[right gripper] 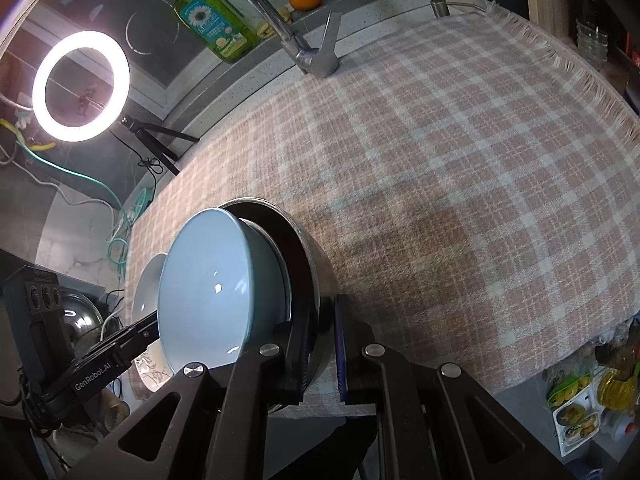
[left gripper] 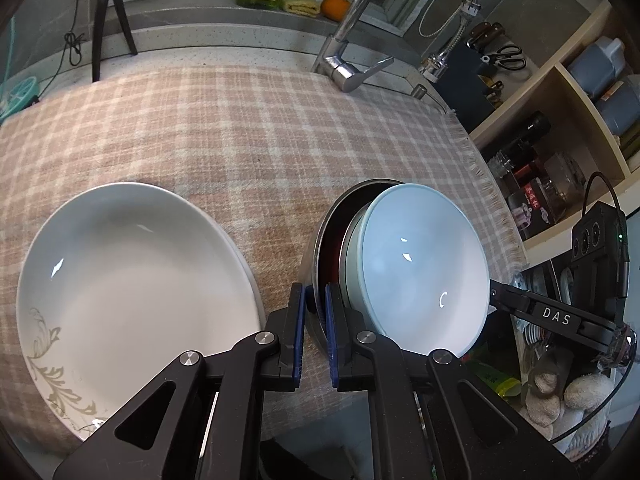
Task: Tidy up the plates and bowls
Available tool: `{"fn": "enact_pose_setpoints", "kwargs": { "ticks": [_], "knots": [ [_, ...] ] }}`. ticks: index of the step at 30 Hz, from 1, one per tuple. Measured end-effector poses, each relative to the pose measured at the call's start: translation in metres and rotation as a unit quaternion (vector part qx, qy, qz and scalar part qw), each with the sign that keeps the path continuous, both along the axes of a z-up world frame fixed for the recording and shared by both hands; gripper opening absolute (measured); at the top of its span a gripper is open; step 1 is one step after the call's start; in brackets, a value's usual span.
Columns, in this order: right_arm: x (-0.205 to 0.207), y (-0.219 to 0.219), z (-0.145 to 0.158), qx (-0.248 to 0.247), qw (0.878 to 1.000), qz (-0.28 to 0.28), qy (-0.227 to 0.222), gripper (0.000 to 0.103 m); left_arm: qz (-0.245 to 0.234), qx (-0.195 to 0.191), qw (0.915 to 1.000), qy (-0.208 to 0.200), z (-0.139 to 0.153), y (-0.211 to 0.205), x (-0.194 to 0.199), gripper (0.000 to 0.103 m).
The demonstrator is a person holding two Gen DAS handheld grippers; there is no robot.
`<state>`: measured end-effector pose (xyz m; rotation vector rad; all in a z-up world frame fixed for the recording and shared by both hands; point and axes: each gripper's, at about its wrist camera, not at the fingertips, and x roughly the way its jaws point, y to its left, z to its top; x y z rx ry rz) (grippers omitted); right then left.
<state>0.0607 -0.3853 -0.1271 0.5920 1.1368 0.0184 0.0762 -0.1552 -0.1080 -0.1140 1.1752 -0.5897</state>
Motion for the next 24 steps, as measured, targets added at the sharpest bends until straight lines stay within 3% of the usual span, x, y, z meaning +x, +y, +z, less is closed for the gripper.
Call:
{"fn": "enact_pose_setpoints", "kwargs": {
  "ticks": [24],
  "knots": [
    [0.018, 0.025, 0.047, 0.001, 0.998, 0.037, -0.04, 0.01, 0.038, -0.017, 0.9985, -0.037, 0.042, 0.032, -0.003, 0.008]
  ]
}}
